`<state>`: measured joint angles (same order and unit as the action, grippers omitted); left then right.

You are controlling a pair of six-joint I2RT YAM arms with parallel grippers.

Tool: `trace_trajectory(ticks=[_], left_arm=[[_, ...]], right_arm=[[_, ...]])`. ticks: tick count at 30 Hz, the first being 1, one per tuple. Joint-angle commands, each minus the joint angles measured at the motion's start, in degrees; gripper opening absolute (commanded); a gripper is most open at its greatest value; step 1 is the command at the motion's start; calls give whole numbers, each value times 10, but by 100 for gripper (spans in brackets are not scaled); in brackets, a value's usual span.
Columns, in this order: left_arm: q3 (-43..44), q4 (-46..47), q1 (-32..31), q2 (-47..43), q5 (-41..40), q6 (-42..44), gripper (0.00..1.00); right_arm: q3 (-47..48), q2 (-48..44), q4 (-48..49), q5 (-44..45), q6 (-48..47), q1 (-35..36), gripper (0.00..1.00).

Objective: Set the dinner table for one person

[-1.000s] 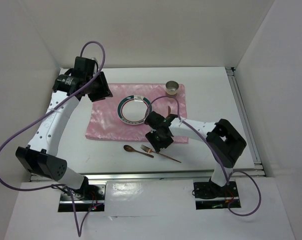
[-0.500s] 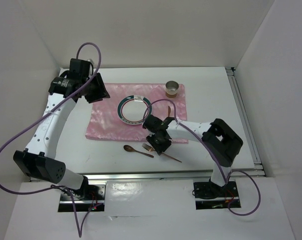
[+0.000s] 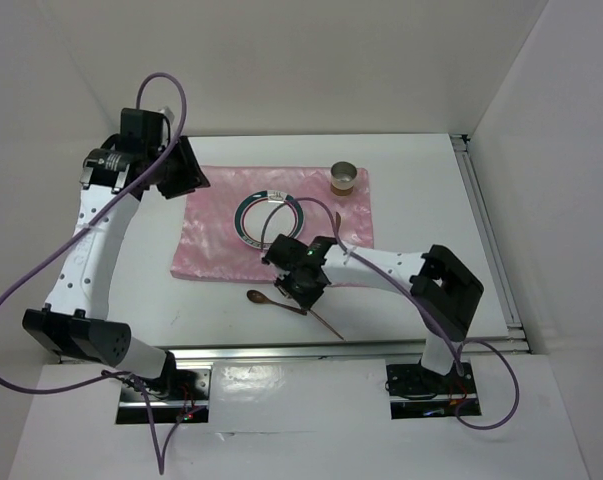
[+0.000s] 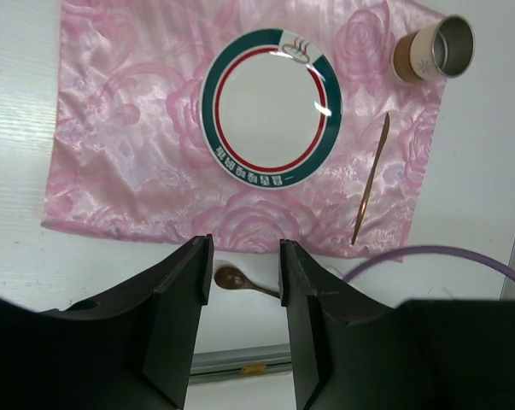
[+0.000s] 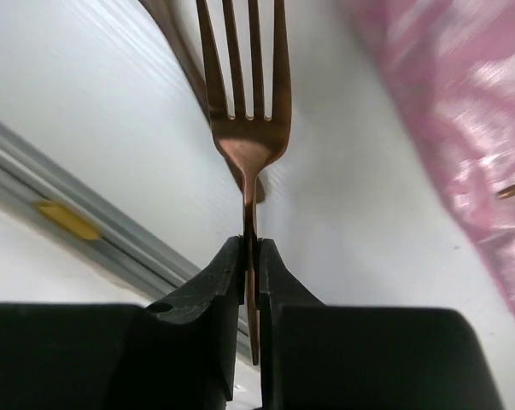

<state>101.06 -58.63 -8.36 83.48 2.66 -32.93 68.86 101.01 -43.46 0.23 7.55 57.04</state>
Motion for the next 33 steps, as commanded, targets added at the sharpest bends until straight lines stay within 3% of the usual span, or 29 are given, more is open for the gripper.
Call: trace_trajectory(ticks=[1,5,8,12,14,19,31,33], left_arm=[[40,-25,28,-5,-6,20,53],[45,-32,55,-22,-28,20,53],[28,-16,76,-43,-28,8,53],[-3,4,83,-82,-40,-17,53],[-21,11,83,-95,-40,-25,53],[-42,4,94,-113,-34,-25,53],[-98,-14,105,-136,-18,11,53],[-98,-14,105,-136,-18,11,60]], right_arm=[[84,-49,-29,10,-2,2,0],[201,0,-9,-29,67,-44,0],[339,98,5,-57,141,-56,0],[597,273,5,-90,221,-89,0],[652,316,33,-123,264,-102,0],[632,361,200,-167,329,-122,0],[703,503,294,-164,373,-134,0],[703,518,307,-164,373,-139,1]])
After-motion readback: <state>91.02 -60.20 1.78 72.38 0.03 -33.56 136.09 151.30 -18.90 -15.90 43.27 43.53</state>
